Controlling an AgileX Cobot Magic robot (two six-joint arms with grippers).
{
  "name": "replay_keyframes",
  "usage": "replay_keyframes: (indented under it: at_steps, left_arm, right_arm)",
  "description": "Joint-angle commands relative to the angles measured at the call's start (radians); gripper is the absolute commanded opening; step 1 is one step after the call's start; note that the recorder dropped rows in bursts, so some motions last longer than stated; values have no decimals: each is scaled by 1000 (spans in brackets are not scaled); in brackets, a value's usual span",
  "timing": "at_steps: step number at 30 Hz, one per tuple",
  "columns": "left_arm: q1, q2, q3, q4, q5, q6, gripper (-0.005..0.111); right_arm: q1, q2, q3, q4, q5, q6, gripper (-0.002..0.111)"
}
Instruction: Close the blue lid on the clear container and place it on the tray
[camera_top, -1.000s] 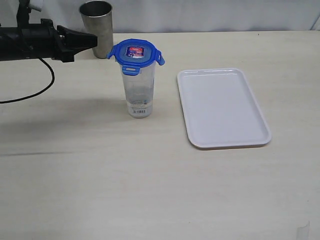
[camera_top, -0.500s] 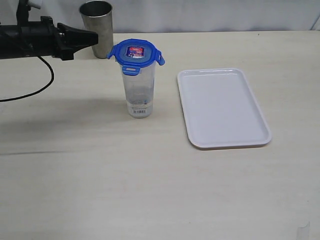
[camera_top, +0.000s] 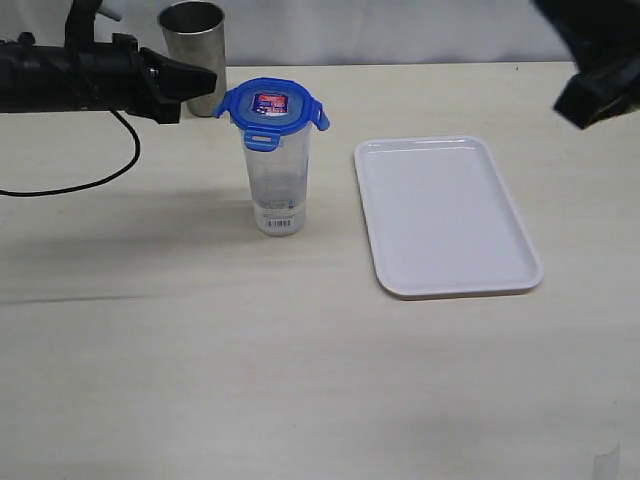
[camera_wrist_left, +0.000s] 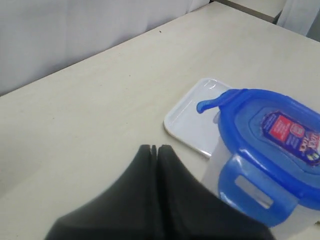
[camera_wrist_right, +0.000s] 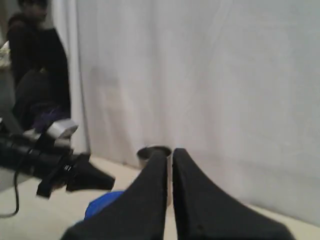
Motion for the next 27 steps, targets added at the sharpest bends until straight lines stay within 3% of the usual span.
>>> replay_keyframes:
  at_steps: [1,14,27]
  left_arm:
    - [-2,14,-35,-6,2,31,0]
    - [-2,82,-64,-6,27,31,0]
    - [-2,82,-64,-6,55,31,0]
  right_arm:
    - [2,239,-124,-301,-190,68,4]
    - [4,673,-433,-610,-287,160,4]
    - [50,756,-461,-694,-332,132,4]
